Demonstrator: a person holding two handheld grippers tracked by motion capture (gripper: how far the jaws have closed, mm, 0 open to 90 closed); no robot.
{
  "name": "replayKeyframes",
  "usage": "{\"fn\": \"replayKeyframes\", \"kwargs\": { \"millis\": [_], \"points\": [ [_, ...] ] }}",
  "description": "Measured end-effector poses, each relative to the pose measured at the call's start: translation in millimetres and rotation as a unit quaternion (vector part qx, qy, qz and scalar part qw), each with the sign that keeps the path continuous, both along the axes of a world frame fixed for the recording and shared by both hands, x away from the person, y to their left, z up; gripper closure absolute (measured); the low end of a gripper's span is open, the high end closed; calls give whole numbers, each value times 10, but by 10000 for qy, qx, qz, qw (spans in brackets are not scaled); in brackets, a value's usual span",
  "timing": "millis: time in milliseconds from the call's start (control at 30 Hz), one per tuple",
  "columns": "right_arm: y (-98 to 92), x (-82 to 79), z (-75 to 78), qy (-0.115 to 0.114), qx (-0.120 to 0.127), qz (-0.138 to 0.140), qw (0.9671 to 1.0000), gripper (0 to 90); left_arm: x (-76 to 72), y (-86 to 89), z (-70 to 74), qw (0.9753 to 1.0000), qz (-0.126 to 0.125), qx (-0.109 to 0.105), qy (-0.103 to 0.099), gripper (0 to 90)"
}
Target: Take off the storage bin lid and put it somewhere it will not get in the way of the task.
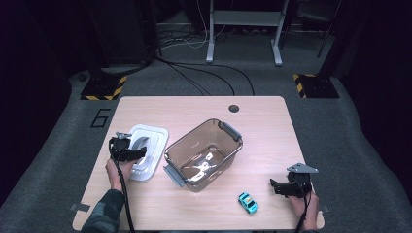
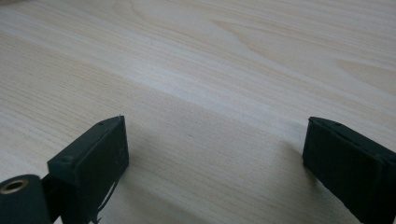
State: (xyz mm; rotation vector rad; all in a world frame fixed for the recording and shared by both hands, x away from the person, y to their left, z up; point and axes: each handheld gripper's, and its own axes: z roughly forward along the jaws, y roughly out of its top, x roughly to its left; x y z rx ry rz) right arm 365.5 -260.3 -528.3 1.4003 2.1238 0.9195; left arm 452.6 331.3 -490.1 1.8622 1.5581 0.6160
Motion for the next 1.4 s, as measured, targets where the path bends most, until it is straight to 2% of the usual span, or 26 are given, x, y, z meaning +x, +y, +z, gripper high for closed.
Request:
{"fn": "replayKeyframes", "kwargs": {
  "millis": [133, 300, 633, 800, 967, 1000, 1067, 1167, 1400],
  "points": [
    [0, 0, 0, -1, 0, -1, 10000, 63, -103, -14, 58, 9999, -151, 69, 12, 68],
    [0, 0, 0, -1, -2, 0, 10000, 63, -267, -26, 95, 9996, -276, 59, -74, 0],
    [0, 0, 0, -1, -1, -3, 10000, 63, -613, 58, 78, 9985, -505, 127, -164, 0],
    [1, 0, 0, 1, -1, -5, 10000, 64, -763, 87, 9, 9987, -458, -22, -219, 0],
    [1, 0, 0, 1, 0, -6, 10000, 64, -927, 62, -60, 9978, -659, 9, -117, 0],
    [1, 0, 0, 0, 0, -6, 10000, 64, -959, 55, -80, 9977, -659, 9, -166, 0],
    [1, 0, 0, -1, 0, -5, 10000, 64, -1028, 53, -106, 9974, -715, 32, -122, 0],
    [1, 0, 0, -1, 0, -6, 10000, 64, -1098, 53, -144, 9973, -712, 111, -155, 0],
    [2, 0, 0, 0, 1, -11, 10000, 64, -1156, 58, -300, 9954, -924, 258, 16, 0]
  ]
}}
